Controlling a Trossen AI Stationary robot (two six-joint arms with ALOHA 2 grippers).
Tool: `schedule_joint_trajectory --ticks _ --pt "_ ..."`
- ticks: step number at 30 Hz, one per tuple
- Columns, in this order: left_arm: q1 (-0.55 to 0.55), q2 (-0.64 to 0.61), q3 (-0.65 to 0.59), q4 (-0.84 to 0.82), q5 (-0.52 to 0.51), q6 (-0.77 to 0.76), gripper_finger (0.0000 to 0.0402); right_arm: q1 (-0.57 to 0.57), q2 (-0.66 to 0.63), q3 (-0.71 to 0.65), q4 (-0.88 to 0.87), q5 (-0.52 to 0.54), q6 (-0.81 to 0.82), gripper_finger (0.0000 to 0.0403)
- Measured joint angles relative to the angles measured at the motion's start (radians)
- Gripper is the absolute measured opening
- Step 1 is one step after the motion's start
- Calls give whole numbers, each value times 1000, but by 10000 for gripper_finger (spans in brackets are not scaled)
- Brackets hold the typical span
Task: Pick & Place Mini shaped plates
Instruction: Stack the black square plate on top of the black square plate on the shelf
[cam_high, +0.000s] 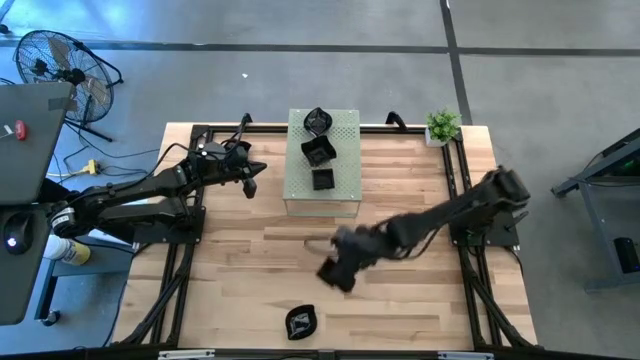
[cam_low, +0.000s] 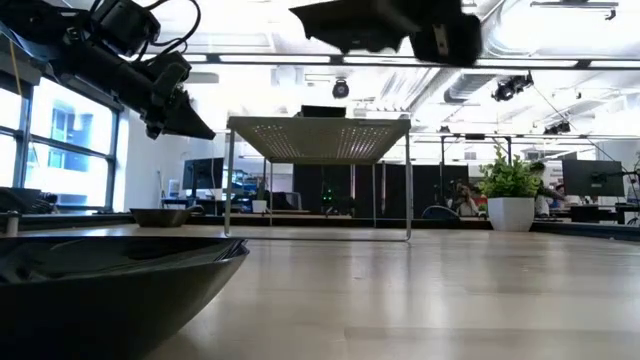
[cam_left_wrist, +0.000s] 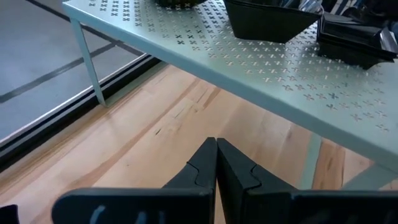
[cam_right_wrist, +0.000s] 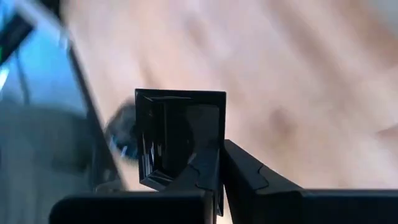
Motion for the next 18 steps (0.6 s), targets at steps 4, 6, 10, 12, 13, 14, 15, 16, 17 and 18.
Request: schedule_joint_trajectory --ticks 4,6,10,12,13,14,15,16,17,18 --pt "0 0 0 1 -1 26 0 -112 -94 0 -42 101 -22 7" --pt "0 0 0 5 -2 26 0 -183 -128 0 -37 137 -18 5" --pt "0 0 0 14 -2 26 0 -326 -157 0 35 155 76 5" --pt "0 0 0 16 -2 26 0 -389 -157 0 60 132 143 8" --pt "0 0 0 18 -2 26 0 -418 -157 0 64 115 161 9" --pt "0 0 0 20 -2 26 0 -441 -155 0 59 102 174 10" --pt "0 0 0 21 -2 26 0 -461 -154 0 45 97 190 10" --pt "0 0 0 21 -2 26 0 -478 -154 0 30 97 205 10" --pt "0 0 0 20 -2 26 0 -493 -153 0 18 91 217 10" --pt "0 0 0 20 -2 26 0 -508 -153 0 9 75 229 11"
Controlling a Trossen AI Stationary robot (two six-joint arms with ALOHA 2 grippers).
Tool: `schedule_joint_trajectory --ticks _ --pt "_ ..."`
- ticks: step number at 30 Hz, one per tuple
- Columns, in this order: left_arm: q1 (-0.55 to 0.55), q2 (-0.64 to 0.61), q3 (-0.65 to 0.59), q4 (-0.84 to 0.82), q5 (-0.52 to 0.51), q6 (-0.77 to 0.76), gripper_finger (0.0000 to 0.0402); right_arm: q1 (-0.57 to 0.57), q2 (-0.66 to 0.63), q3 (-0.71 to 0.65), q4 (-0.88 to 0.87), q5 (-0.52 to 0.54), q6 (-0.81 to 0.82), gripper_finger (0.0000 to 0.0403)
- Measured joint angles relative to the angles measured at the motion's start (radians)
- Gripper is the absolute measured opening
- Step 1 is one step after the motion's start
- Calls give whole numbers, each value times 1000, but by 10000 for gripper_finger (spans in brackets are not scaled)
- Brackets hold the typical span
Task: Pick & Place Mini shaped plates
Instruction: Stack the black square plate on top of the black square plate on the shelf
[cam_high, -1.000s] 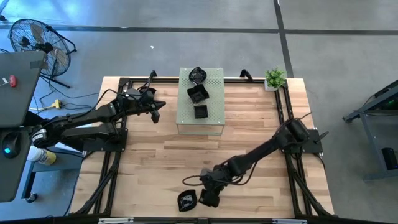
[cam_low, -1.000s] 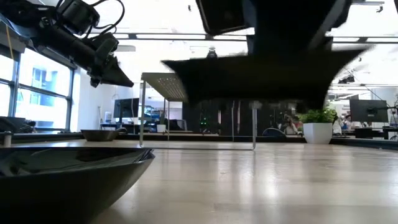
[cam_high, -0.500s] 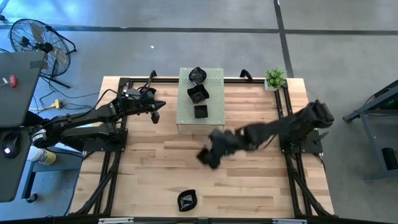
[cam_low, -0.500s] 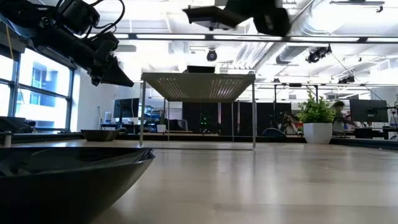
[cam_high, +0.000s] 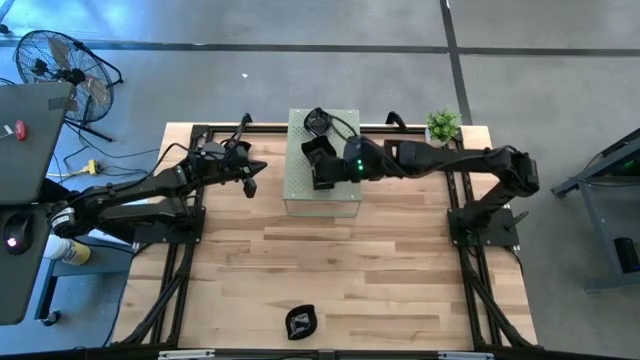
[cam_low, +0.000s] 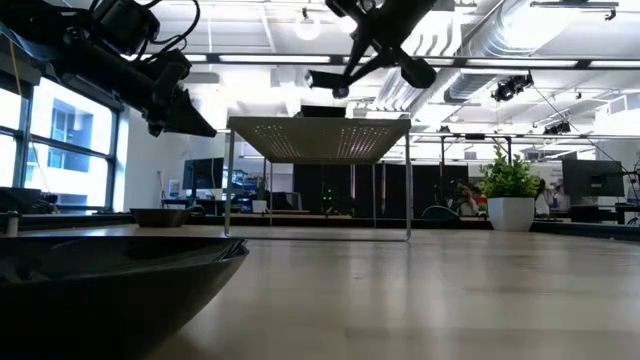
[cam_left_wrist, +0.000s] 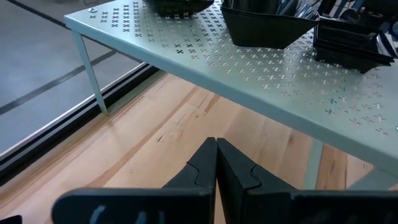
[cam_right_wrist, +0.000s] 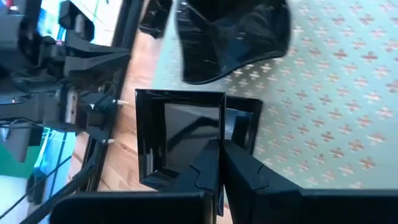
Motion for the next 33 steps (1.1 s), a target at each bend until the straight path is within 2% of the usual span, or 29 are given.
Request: schedule_joint_trajectory --ticks 7,13,18,24,33 --pt "0 0 0 -4 -10 -1 0 -43 3 0 -22 -100 45 11" --pt "0 0 0 -2 -41 -8 0 -43 11 0 -36 -99 67 12" --pt "0 0 0 13 -60 -8 0 -45 58 0 -5 -141 67 12" --pt "0 0 0 14 -60 -8 0 -49 59 1 9 -118 67 13" --pt "0 0 0 13 -60 -10 0 -50 59 1 9 -114 57 63"
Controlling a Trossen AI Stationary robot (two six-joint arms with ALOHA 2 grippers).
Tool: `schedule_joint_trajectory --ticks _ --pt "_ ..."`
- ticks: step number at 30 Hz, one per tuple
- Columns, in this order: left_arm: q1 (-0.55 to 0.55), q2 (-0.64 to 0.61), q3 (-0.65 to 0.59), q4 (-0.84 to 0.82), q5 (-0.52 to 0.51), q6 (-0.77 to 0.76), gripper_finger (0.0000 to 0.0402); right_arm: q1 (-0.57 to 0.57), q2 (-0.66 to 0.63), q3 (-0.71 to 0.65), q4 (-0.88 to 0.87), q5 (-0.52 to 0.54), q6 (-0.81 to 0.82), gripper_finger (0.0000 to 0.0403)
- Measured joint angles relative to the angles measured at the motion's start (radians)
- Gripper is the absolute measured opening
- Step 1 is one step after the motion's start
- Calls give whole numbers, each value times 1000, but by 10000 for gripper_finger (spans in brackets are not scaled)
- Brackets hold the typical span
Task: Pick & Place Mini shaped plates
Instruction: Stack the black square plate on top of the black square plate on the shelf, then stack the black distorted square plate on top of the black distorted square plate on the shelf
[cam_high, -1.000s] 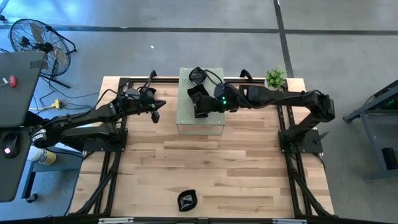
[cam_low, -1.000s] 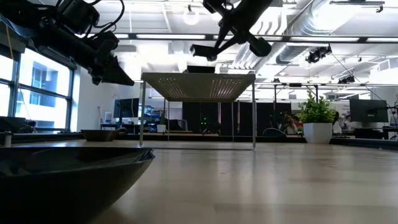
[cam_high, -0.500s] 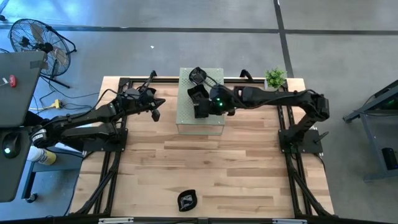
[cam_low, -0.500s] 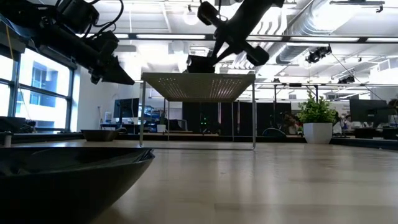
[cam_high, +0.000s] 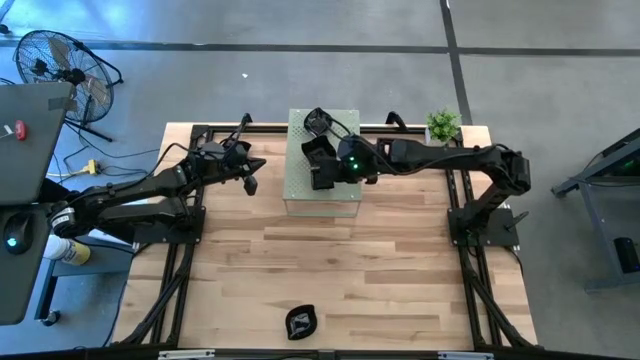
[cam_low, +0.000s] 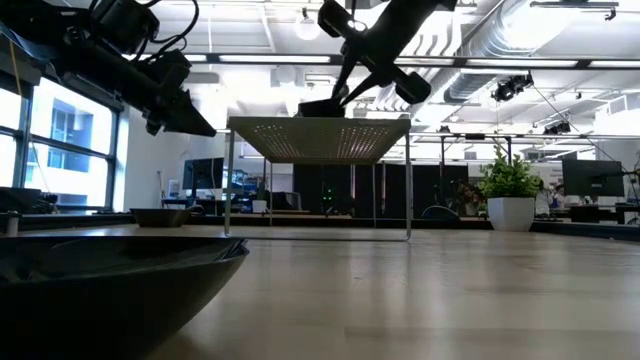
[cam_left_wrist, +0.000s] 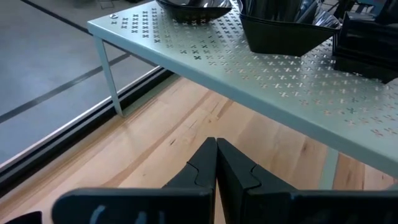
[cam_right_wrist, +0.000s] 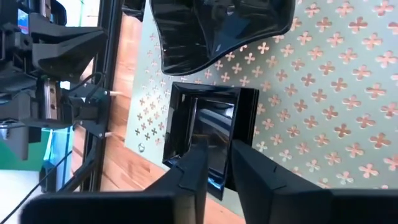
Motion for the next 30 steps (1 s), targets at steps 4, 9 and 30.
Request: schedule_joint_trajectory --ticks 4,9,30 --pt "0 0 0 0 -2 -2 0 -1 0 0 0 -8 -35 82" --pt "0 0 0 1 0 -43 0 -13 -29 -1 -5 -31 -102 86" --pt "396 304 396 -508 83 -291 0 -119 -132 -1 28 -200 -857 4"
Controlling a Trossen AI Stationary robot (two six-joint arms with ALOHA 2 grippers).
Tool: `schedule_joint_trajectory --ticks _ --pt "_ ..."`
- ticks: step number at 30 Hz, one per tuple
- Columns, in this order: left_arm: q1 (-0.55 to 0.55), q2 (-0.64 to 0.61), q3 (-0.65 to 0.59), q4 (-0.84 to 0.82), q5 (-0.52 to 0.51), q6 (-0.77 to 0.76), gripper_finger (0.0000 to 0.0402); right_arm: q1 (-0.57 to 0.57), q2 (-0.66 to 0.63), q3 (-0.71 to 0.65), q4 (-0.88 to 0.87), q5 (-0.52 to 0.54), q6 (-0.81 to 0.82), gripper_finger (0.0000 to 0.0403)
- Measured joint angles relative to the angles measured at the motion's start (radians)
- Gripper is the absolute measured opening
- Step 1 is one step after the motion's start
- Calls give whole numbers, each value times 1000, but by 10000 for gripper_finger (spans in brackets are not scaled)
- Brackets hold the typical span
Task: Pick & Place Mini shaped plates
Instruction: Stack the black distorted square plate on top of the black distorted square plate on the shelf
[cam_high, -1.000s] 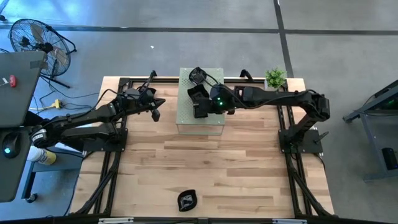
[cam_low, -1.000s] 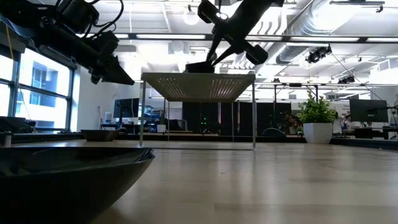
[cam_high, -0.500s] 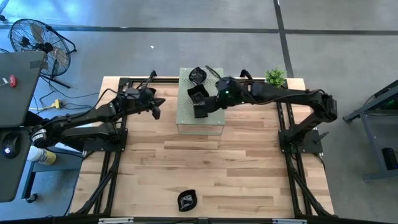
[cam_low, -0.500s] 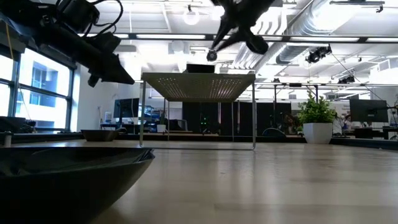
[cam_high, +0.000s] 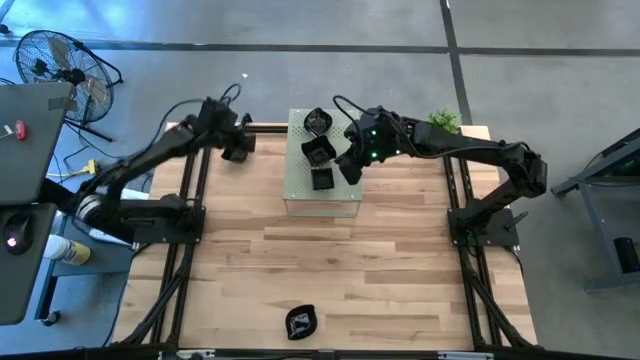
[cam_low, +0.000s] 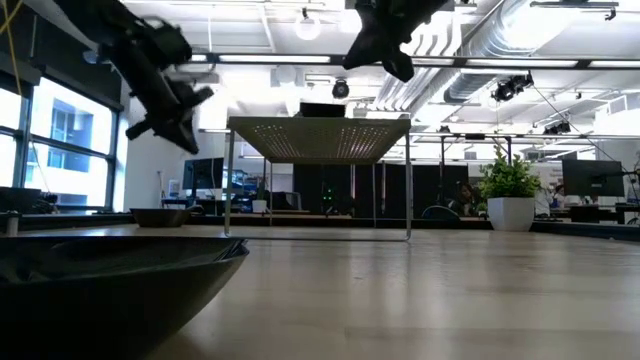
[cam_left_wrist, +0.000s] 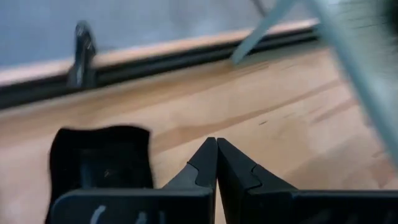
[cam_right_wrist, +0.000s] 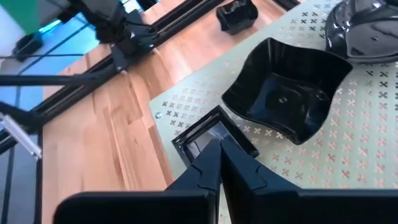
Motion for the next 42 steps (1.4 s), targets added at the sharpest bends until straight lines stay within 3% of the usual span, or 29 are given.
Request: schedule_joint_trajectory --ticks 7,13,19,26,35,42 --pt "113 283 182 -208 15 5 22 -26 -3 0 -13 -91 -110 3" --pt "165 452 305 -296 -3 -7 98 -26 -3 0 -41 -108 -173 3" --pt "229 518 371 -367 -119 -4 163 -34 -5 0 -80 -132 -215 4" --pt "229 592 392 -401 -139 31 156 -74 -31 0 -91 -130 -264 4" --pt "211 683 408 -412 -239 41 150 -90 -71 0 -97 -131 -279 4" --pt "214 730 410 -431 -176 34 144 -89 -76 0 -105 -131 -281 4"
